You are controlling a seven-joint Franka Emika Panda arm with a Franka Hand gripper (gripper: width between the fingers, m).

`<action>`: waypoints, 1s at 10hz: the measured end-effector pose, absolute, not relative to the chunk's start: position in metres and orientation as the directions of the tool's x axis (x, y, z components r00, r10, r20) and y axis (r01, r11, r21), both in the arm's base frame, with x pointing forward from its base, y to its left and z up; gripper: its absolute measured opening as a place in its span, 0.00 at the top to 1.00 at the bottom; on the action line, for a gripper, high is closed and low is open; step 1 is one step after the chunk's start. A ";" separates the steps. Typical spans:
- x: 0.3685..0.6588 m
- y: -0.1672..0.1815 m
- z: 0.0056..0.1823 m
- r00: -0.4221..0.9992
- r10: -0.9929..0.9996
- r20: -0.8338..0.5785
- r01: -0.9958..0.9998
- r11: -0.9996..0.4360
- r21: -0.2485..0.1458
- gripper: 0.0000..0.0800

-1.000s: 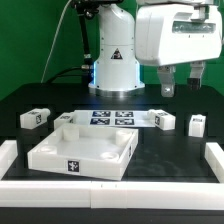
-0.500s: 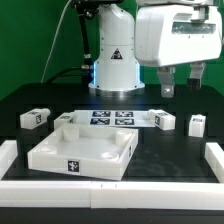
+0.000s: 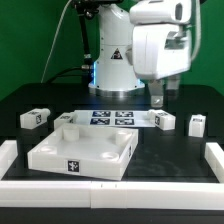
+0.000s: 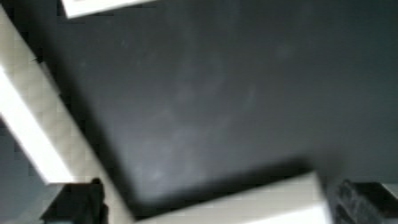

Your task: Assemble one leg

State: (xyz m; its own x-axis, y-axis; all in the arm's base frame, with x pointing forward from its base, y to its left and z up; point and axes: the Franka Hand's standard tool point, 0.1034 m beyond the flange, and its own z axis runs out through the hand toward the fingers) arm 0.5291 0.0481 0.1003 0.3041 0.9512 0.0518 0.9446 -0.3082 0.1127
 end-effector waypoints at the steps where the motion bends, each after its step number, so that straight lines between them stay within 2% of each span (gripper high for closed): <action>1: 0.522 0.036 0.093 0.276 0.961 0.029 0.958 -0.278 0.075 0.19; 6: 0.521 0.037 0.092 0.307 0.951 0.032 0.948 -0.308 0.074 0.19; 8: 0.499 0.037 0.078 0.321 0.946 0.038 0.944 -0.323 0.072 0.19; 10: 0.460 0.020 0.060 0.327 0.945 0.024 0.944 -0.328 0.041 0.19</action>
Offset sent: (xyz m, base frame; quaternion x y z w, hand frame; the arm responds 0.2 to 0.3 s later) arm 0.0000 0.0000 0.0000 0.0000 0.0000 0.0000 1.0000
